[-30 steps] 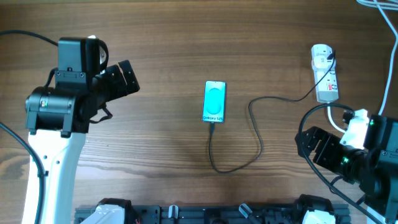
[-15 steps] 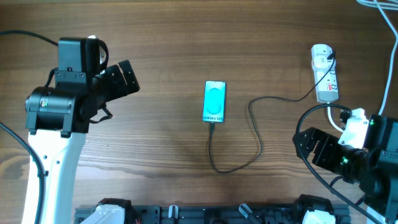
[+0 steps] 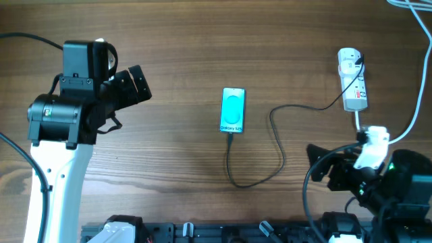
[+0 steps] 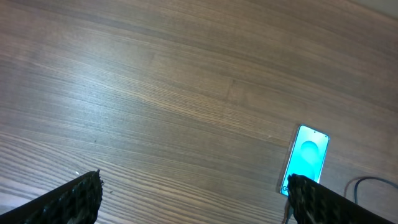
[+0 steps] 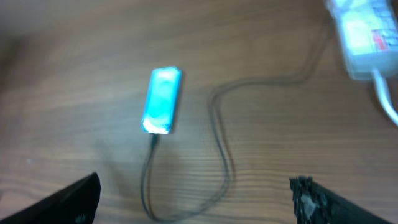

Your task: Plug charger to phone and switch on socket

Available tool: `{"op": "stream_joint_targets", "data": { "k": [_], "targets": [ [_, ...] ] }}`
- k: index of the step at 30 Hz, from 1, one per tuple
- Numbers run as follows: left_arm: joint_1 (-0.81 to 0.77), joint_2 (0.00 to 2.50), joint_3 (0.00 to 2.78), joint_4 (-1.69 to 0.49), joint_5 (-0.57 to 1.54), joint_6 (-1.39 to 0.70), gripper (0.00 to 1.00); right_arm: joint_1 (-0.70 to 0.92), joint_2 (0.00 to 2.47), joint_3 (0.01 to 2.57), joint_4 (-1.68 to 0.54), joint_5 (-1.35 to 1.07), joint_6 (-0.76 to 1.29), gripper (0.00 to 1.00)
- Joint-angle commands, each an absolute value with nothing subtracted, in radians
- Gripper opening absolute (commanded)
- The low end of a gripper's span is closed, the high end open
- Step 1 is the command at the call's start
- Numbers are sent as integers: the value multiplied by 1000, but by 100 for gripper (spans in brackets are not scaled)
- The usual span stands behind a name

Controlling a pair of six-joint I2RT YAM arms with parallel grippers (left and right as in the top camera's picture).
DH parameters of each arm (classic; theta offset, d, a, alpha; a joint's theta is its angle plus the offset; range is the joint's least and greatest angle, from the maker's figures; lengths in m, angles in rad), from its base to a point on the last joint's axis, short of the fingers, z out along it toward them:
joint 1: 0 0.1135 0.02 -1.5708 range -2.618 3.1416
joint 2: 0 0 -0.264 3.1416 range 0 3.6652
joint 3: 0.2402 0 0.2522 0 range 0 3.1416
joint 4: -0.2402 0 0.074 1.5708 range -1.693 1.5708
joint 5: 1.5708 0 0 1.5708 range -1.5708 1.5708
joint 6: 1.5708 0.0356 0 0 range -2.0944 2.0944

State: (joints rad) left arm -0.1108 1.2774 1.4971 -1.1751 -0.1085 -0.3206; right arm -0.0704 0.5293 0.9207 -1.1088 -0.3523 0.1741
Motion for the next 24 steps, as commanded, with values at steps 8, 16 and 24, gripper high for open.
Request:
{"op": "stream_joint_targets", "data": {
  "k": [8,16,24],
  "targets": [
    [-107,1278,1498,-1176,-125,-323,100,62,341,548,-578,-383,157,100],
    [-107,1278,1498,-1176,-125,-323,100,62,114,250,-216,-382,157,100],
    [-107,1278,1498,-1176,-125,-323,100,69,3,102,-60,-343,157,100]
  ]
}}
